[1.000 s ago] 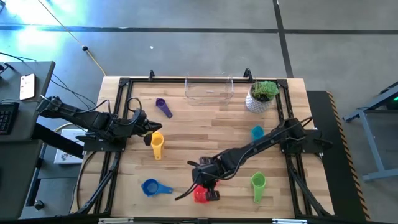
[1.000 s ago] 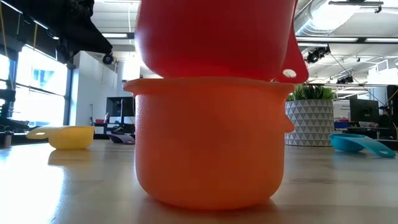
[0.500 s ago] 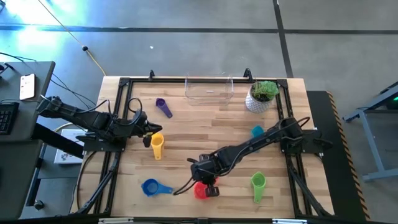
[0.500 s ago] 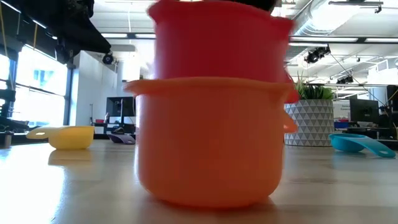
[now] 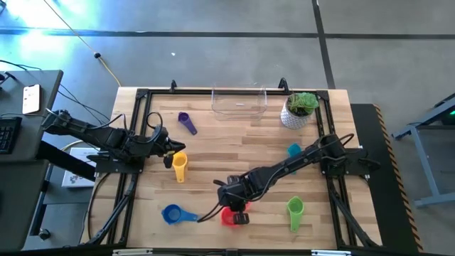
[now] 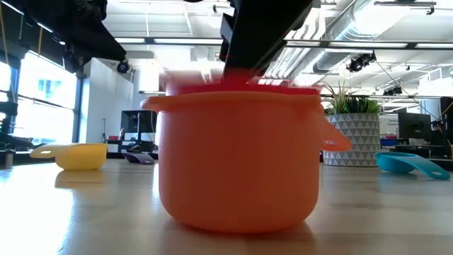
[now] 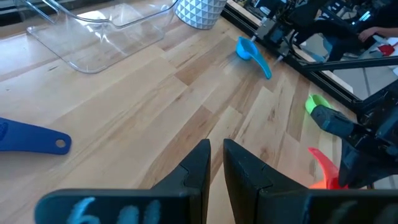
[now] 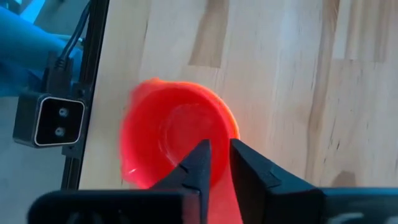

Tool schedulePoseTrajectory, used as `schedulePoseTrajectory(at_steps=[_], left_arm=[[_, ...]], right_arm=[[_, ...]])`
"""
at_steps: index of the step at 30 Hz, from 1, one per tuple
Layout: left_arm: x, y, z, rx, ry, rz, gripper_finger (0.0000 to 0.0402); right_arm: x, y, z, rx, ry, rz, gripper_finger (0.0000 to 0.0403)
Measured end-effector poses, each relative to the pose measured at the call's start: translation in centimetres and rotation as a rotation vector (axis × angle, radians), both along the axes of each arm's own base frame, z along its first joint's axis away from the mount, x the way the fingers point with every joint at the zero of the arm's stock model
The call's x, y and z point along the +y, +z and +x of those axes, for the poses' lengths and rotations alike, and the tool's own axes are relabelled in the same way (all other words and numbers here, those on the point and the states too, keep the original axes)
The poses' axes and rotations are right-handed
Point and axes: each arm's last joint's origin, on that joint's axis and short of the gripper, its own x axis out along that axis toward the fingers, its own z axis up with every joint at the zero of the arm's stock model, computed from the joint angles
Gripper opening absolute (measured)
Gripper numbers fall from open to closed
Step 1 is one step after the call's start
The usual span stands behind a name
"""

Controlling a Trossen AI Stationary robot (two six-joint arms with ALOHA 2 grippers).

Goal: Nest measuring cups in basket
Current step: Stack the pink measuring cup on top of the orange measuring cup, then stack the blue measuring cup on top of the pink measuring cup

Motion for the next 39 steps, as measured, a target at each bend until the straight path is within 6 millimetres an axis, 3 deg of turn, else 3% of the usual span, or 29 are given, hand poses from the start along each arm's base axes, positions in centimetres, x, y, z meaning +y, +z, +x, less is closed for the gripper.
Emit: schedulePoseTrajectory(at_steps=[10, 23, 32, 39], left_arm=[[-0.1, 0.0, 0.0, 0.010, -0.037, 0.011, 0.0035], [-0.4, -0.1, 0.0, 0.044, -0.167, 0.026, 0.0037], [-0.4, -0.3, -0.1, 0.061, -0.180, 0.011, 0.0102], [-0.6, -0.2, 0.0, 0.044, -0.177, -0.060, 0.0120]], right_arm=[[-0.9, 0.0, 0.4, -0.007, -0.036, -0.012, 0.0100], [-6.8, 0.1, 2.2, -0.015, -0.248, -0.048, 0.0101], [-9.6, 0.3, 2.7, -0.010, -0.353, -0.029, 0.0101], [-11.8, 2.5, 2.6, -0.083, -0.422, -0.028, 0.0101]])
